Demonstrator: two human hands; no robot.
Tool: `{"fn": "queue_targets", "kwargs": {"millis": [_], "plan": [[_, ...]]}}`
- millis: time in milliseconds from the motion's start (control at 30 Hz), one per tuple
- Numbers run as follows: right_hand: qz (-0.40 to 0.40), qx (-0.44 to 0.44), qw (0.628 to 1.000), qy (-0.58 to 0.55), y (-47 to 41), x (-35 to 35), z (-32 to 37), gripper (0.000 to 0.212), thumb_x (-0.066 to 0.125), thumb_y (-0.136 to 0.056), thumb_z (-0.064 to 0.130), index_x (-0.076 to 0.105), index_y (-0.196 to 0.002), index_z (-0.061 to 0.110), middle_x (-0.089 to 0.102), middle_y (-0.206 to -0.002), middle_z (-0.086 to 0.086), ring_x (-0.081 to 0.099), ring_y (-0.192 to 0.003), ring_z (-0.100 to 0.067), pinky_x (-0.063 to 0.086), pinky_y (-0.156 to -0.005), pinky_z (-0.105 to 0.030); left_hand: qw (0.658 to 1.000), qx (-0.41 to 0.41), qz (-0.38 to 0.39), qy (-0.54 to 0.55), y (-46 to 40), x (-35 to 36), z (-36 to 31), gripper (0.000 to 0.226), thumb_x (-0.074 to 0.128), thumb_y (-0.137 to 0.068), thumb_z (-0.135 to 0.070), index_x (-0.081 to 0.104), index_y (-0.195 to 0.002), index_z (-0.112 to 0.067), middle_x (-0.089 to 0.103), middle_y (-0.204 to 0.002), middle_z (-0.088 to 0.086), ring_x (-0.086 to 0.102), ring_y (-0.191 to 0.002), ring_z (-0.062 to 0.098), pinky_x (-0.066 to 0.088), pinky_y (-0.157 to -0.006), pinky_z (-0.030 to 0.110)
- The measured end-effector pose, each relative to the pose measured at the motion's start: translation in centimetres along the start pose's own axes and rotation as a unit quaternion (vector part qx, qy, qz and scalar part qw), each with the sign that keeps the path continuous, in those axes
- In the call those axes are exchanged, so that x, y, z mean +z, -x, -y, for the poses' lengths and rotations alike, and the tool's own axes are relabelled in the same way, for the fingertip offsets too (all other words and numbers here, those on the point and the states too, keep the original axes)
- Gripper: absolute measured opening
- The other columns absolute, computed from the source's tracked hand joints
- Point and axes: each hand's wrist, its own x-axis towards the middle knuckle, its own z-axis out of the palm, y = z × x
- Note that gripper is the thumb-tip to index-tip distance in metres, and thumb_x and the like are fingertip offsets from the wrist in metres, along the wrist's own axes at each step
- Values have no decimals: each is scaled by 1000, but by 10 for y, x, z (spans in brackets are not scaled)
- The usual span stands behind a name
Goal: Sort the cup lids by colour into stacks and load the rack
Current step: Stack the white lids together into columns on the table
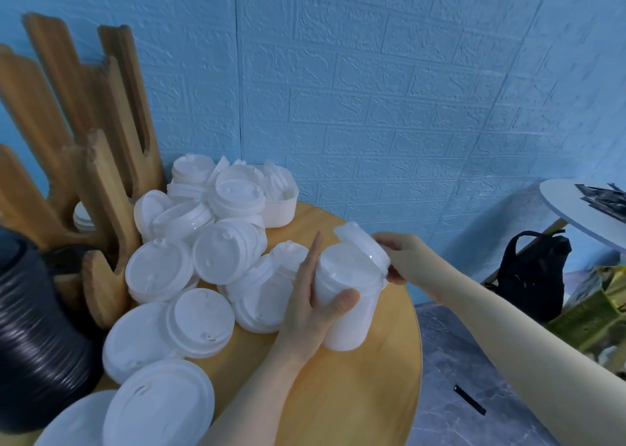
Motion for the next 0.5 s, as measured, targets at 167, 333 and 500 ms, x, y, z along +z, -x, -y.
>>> {"fn": "queue_targets", "kwargs": {"millis": [167, 333, 500], "plan": [[-87, -97, 987, 98, 4, 4, 4, 28, 54, -96, 12, 72, -95, 34, 59, -76, 6, 43, -49, -2, 36, -54, -11, 1000, -2, -2, -17, -1, -1, 6, 93, 80, -61, -63, 41, -143, -41, 54, -141, -11, 55, -126, 5, 50, -98, 25], [-82, -136, 973, 170, 12, 8, 6, 25, 52, -98, 23, 70, -108, 38, 64, -99, 6, 57, -88, -8, 42, -78, -17, 1000, -15, -11, -19, -2, -2, 8, 88, 77, -64, -55, 44, -142, -32, 59, -136, -8, 58, -123, 9, 51, -101, 34], [10, -76, 985, 152, 24, 3, 17, 57, 52, -77, 74, 63, -121, 39, 62, -117, 18, 55, -109, -2, 44, -95, -30, 1000, -18, -5, -18, -1, -2, 7, 87, 77, -64, -54, 44, -142, -32, 62, -133, -8, 60, -121, 8, 52, -99, 32]]}}
